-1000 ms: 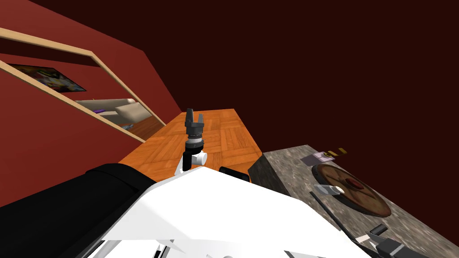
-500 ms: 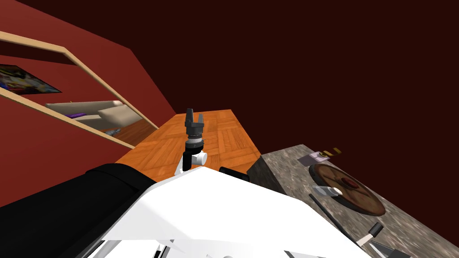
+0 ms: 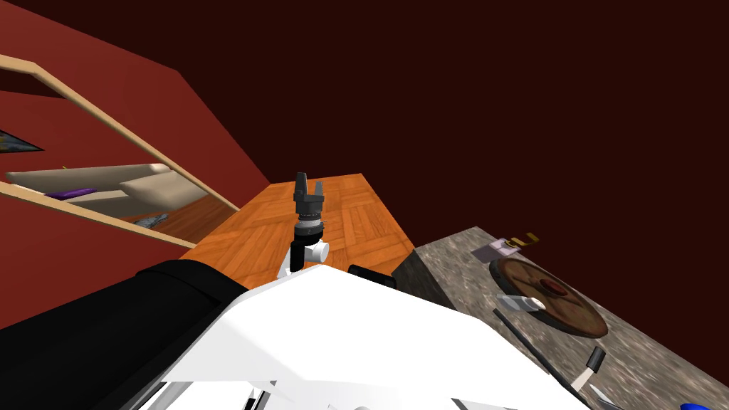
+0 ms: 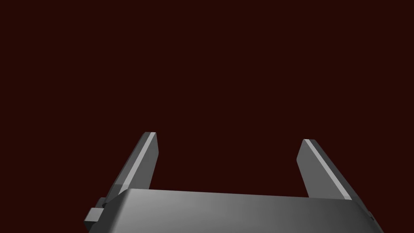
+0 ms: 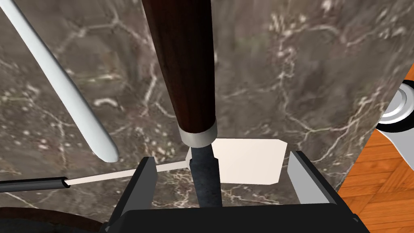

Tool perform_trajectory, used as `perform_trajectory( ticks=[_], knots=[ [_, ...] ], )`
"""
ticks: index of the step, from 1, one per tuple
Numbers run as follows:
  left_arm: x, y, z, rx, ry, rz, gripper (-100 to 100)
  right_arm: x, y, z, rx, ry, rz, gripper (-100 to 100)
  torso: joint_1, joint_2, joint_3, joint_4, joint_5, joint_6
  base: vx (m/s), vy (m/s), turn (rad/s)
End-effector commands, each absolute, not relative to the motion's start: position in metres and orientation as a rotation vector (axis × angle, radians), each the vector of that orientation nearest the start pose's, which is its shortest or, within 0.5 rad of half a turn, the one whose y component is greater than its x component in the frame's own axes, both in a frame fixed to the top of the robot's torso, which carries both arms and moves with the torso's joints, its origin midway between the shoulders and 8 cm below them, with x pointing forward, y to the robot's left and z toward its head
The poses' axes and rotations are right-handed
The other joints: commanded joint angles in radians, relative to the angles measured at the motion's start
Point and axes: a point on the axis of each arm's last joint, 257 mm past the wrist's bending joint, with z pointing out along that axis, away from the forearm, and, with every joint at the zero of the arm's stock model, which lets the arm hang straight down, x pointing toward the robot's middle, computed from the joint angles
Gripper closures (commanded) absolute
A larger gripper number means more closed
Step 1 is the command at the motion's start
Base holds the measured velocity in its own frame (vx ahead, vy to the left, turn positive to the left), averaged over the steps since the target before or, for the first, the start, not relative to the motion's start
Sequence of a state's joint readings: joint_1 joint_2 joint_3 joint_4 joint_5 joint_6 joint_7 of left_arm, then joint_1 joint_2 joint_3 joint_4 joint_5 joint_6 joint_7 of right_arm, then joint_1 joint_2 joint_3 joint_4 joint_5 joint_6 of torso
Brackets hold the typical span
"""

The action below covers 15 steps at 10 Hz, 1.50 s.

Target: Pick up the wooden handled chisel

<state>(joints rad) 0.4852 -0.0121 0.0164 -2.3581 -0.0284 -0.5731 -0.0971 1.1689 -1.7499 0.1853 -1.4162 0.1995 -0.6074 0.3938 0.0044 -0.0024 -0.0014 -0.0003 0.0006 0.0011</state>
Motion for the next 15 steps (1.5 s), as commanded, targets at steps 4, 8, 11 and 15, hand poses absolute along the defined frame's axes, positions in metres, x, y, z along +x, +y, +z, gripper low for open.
perform_trajectory(
  ticks=[4,8,11,15],
  knots=[
    [0.313,0.273,0.075,-0.481,0.523,-1.214,0,0.045,-0.596,-0.336,-0.778,2.848,0.144,-100,-0.004,0.003,0.001,0.0,-0.001,-0.001,-0.001,-0.002,0.005],
    [0.313,0.273,0.075,-0.481,0.523,-1.214,0,0.045,-0.596,-0.336,-0.778,2.848,0.144,-100,-0.003,0.002,0.001,0.0,-0.001,-0.001,0.003,0.003,-0.009],
    [0.313,0.273,0.075,-0.481,0.523,-1.214,0,0.024,-0.594,-0.343,-0.784,2.847,0.144,-100,-0.002,0.002,0.001,0.0,-0.001,0.0,0.015,0.017,-0.052],
    [0.313,0.273,0.075,-0.481,0.523,-1.214,0,0.01,-0.592,-0.348,-0.789,2.845,0.144,-100,-0.003,0.004,0.002,0.0,-0.002,0.002,0.008,0.009,-0.028]
  ],
)
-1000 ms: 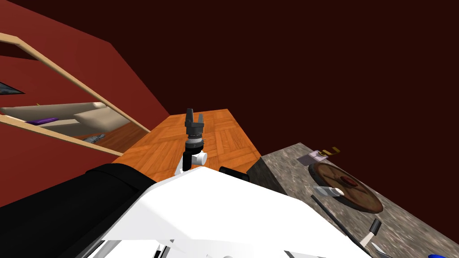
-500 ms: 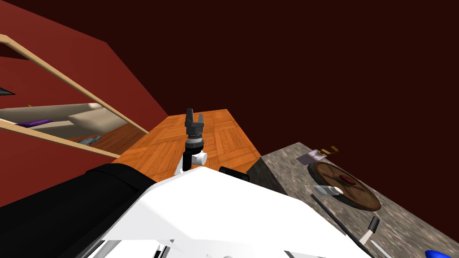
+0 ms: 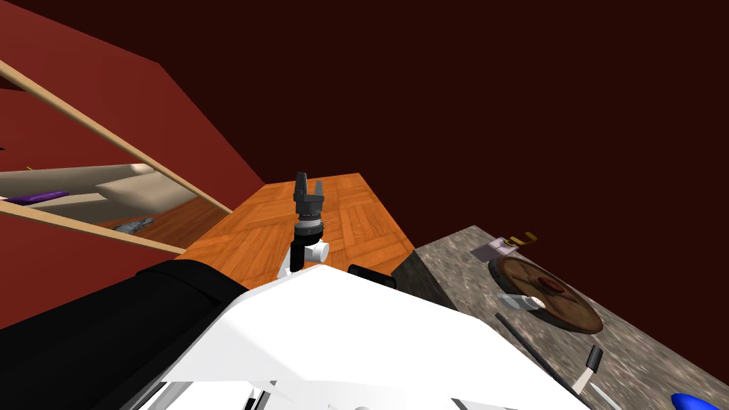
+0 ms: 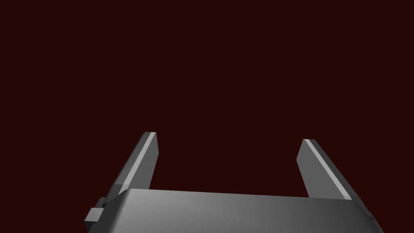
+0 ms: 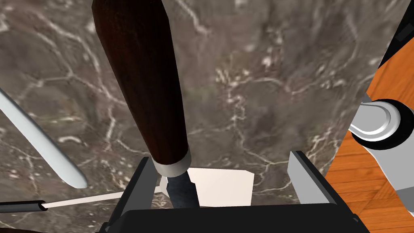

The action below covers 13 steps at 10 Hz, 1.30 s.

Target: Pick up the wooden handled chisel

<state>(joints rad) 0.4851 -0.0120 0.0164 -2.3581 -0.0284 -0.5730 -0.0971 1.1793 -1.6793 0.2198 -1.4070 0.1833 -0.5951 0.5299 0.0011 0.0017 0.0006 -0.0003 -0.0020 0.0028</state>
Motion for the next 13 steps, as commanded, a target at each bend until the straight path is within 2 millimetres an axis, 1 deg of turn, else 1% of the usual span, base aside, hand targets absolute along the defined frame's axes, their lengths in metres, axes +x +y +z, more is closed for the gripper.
perform_trajectory(
  ticks=[1,7,8,9,10,11,13],
  knots=[
    [0.313,0.273,0.075,-0.481,0.523,-1.214,0,0.01,-0.592,-0.348,-0.789,2.845,0.144,-100,0.0,0.0,0.0,0.0,0.0,0.0,0.0,0.0,0.0],
    [0.313,0.273,0.075,-0.481,0.523,-1.214,0,0.01,-0.592,-0.348,-0.789,2.845,0.144,-100,-0.001,0.001,0.0,0.0,0.0,0.0,0.0,0.0,0.0],
    [0.313,0.273,0.075,-0.481,0.523,-1.214,0,-0.003,-0.588,-0.355,-0.79,2.846,0.142,-100,0.0,0.0,0.0,0.0,0.0,0.0,0.009,0.01,-0.03],
    [0.313,0.273,0.075,-0.481,0.523,-1.214,0,-0.007,-0.587,-0.357,-0.791,2.846,0.142,-100,0.0,0.0,0.0,0.0,0.0,0.0,0.016,0.017,-0.053],
    [0.313,0.273,0.075,-0.481,0.523,-1.214,0,-0.015,-0.583,-0.362,-0.793,2.846,0.142,-100,0.0,0.0,0.0,0.0,0.0,0.0,0.008,0.009,-0.028],
    [0.313,0.273,0.075,-0.481,0.523,-1.214,0,-0.019,-0.582,-0.364,-0.793,2.846,0.142,-100,0.0,0.002,0.001,-0.001,-0.004,0.003,0.006,0.006,-0.019],
    [0.313,0.273,0.075,-0.481,0.523,-1.214,0,-0.019,-0.582,-0.364,-0.793,2.846,0.142,-100,-0.002,0.004,0.002,-0.001,-0.007,0.004,0.0,0.0,0.0]
  ],
)
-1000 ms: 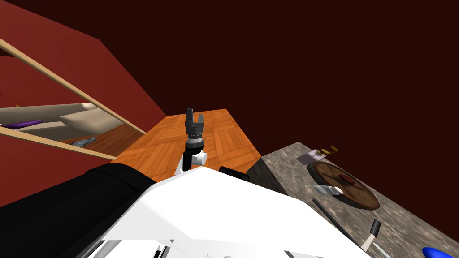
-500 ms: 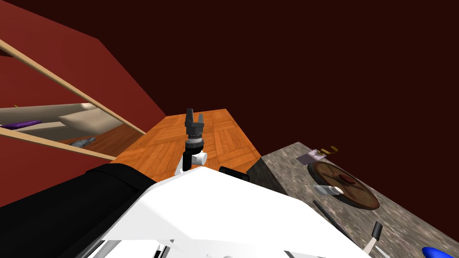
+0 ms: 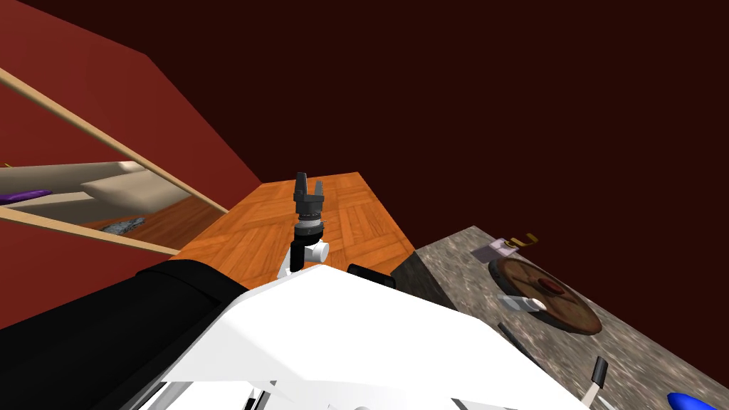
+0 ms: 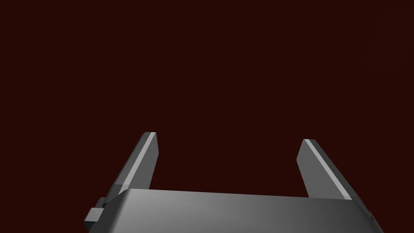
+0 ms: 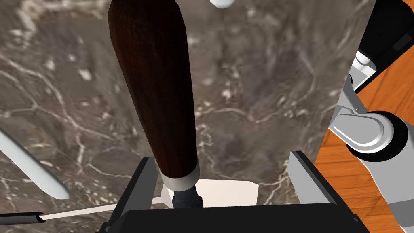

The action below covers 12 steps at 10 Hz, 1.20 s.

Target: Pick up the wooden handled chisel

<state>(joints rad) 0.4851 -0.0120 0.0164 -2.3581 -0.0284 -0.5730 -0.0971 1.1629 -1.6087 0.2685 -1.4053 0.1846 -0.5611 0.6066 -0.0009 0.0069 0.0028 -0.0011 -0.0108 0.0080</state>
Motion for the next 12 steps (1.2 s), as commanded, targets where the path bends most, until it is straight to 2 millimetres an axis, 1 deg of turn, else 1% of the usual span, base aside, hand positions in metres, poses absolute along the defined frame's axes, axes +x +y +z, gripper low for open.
perform_trajectory(
  ticks=[1,7,8,10,11,12],
  knots=[
    [0.313,0.273,0.075,-0.481,0.523,-1.214,0,-0.019,-0.582,-0.364,-0.793,2.846,0.142,-100,0.0,0.0,0.0,0.0,0.0,0.0,0.006,0.007,-0.02],
    [0.313,0.273,0.075,-0.481,0.523,-1.214,0,-0.019,-0.582,-0.364,-0.793,2.846,0.142,-100,-0.001,0.001,0.0,0.0,-0.001,0.0,0.0,0.0,0.0],
    [0.313,0.273,0.075,-0.481,0.523,-1.214,0,-0.029,-0.58,-0.371,-0.779,2.856,0.134,-100,-0.001,0.001,0.001,0.0,-0.001,0.0,0.015,-0.003,0.101],
    [0.313,0.273,0.075,-0.481,0.523,-1.214,0,-0.041,-0.577,-0.379,-0.762,2.867,0.125,-100,-0.003,-0.001,0.0,0.0,-0.007,-0.001,0.02,0.002,0.078],
    [0.313,0.273,0.075,-0.481,0.523,-1.214,0,-0.036,-0.582,-0.375,-0.771,2.867,0.115,-100,-0.005,-0.002,-0.001,0.0,-0.013,-0.002,0.008,0.005,0.01],
    [0.313,0.273,0.075,-0.481,0.523,-1.214,0,-0.037,-0.583,-0.376,-0.77,2.869,0.112,100,-0.006,-0.002,-0.001,0.0,-0.014,-0.002,0.0,0.0,0.0]
  ],
)
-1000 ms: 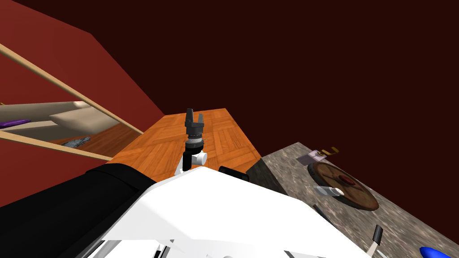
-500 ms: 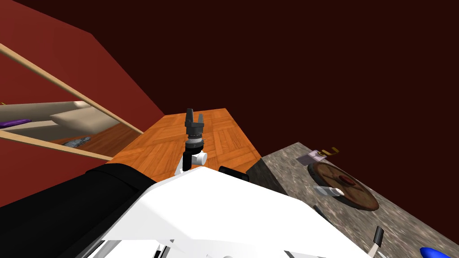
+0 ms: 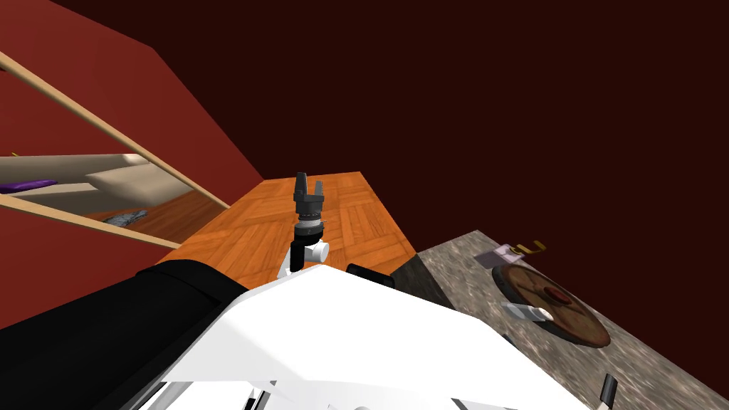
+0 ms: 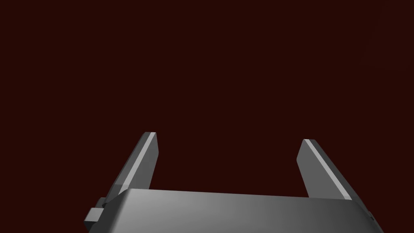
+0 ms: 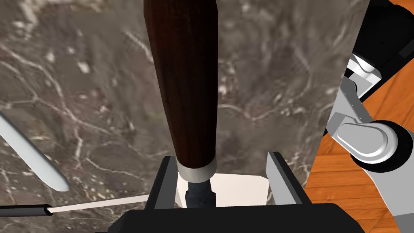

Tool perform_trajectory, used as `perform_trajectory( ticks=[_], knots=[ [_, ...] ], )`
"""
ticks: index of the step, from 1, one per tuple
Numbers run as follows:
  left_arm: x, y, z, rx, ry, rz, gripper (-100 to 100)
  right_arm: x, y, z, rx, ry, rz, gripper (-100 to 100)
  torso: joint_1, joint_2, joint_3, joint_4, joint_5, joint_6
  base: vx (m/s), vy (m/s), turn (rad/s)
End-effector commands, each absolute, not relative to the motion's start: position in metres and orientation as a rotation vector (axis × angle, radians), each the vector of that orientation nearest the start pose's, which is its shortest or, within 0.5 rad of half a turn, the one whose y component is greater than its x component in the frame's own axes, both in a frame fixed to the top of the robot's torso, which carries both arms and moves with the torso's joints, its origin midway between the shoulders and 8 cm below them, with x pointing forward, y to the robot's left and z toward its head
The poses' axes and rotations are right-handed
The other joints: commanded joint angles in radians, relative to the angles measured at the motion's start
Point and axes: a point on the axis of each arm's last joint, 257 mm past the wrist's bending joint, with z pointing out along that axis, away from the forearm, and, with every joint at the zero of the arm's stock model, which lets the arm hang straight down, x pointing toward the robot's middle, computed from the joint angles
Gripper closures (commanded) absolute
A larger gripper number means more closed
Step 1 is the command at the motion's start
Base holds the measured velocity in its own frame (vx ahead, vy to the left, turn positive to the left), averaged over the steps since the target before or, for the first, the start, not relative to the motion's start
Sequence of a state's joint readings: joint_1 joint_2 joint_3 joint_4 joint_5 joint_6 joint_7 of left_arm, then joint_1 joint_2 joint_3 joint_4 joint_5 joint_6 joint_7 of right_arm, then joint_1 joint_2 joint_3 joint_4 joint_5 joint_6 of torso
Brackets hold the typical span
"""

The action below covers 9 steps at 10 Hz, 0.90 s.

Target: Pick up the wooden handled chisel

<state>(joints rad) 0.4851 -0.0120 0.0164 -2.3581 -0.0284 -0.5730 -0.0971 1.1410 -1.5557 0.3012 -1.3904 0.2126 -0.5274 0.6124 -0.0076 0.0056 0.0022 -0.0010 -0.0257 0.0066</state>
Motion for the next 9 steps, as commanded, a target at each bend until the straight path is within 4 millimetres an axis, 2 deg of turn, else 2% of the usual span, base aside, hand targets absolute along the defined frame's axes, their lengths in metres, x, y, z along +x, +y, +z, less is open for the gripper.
perform_trajectory(
  ticks=[1,4,5,6,7,8,9],
  knots=[
    [0.313,0.273,0.075,-0.481,0.523,-1.214,0,-0.037,-0.584,-0.376,-0.772,2.868,0.108,100,0.0,0.0,0.0,0.0,0.0,0.0,0.0,0.0,0.0],
    [0.313,0.273,0.075,-0.481,0.523,-1.214,0,-0.036,-0.585,-0.375,-0.772,2.868,0.104,100,-0.002,0.0,0.0,0.0,-0.001,0.0,0.0,0.0,0.0],
    [0.313,0.273,0.075,-0.481,0.523,-1.214,0,-0.036,-0.585,-0.375,-0.772,2.868,0.103,0,-0.002,0.0,0.0,0.0,-0.002,0.0,0.0,0.0,0.0],
    [0.313,0.273,0.075,-0.481,0.523,-1.214,0,-0.027,-0.58,-0.369,-0.783,2.853,0.136,100,-0.003,0.0,0.0,0.0,-0.003,0.0,-0.001,0.009,-0.067],
    [0.313,0.273,0.075,-0.481,0.523,-1.214,0,-0.019,-0.582,-0.364,-0.793,2.846,0.142,100,-0.003,-0.001,-0.001,-0.001,-0.003,0.0,-0.017,0.009,-0.142],
    [0.313,0.273,0.075,-0.481,0.523,-1.214,0,-0.022,-0.582,-0.367,-0.789,2.851,0.128,100,-0.003,0.0,0.0,-0.001,-0.003,0.001,-0.01,0.003,-0.03],
    [0.313,0.273,0.075,-0.481,0.523,-1.214,0,-0.021,-0.582,-0.367,-0.789,2.849,0.131,0,-0.004,0.0,0.0,-0.001,-0.004,0.0,0.0,0.0,0.0]
  ],
)
